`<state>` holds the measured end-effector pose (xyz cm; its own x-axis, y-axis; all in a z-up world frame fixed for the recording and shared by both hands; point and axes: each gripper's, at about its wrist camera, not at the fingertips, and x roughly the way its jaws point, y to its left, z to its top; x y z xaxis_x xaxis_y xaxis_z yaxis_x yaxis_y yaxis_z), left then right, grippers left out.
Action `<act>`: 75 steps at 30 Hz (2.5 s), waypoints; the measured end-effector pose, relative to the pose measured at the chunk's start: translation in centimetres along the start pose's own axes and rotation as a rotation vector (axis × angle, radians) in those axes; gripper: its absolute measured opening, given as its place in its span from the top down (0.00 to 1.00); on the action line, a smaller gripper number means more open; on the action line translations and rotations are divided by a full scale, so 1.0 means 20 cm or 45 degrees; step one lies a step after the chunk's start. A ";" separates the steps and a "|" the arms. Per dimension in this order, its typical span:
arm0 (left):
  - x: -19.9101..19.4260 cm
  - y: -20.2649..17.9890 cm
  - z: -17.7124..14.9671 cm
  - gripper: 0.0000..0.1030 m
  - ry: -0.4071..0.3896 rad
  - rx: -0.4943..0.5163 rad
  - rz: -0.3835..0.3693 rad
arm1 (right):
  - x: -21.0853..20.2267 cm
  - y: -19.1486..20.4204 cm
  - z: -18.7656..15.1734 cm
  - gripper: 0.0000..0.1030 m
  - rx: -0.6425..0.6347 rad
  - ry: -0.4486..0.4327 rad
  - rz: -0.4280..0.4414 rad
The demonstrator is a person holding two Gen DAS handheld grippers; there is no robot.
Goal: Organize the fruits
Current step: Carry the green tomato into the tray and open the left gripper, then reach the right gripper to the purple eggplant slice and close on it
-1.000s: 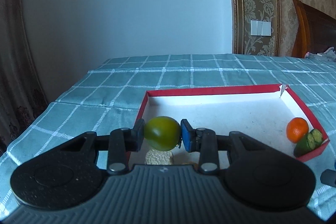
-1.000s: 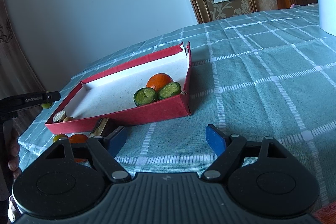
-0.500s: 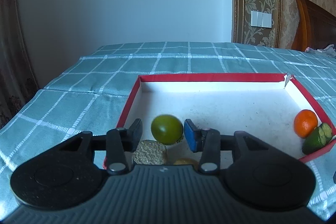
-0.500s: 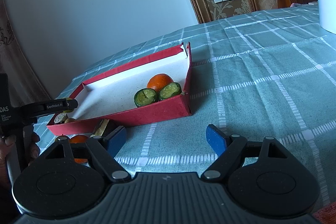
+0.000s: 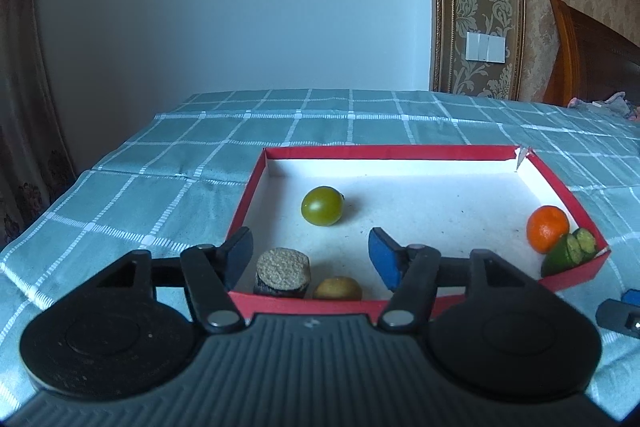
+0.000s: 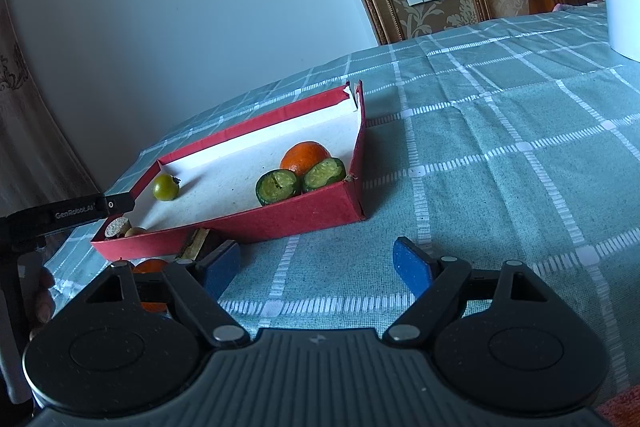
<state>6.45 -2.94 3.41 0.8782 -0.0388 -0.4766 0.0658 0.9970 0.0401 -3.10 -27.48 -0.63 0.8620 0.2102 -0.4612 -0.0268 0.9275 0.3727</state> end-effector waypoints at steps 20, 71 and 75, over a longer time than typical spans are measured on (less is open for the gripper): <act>-0.19 0.22 -0.32 0.00 0.080 -0.026 -0.006 | 0.01 0.01 0.00 0.18 -0.026 0.010 -0.014; -0.18 0.28 -0.36 0.00 0.110 -0.142 0.049 | 0.17 0.49 -0.03 0.32 -0.325 0.057 -0.128; -0.18 0.28 -0.36 0.00 0.106 -0.144 0.046 | 0.18 0.52 -0.03 0.41 -0.328 0.057 -0.132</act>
<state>0.32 3.31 -0.99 0.8362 -0.0014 -0.5484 -0.0235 0.9990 -0.0384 -0.56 -16.93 1.17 0.8440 0.1181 -0.5232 -0.0721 0.9916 0.1076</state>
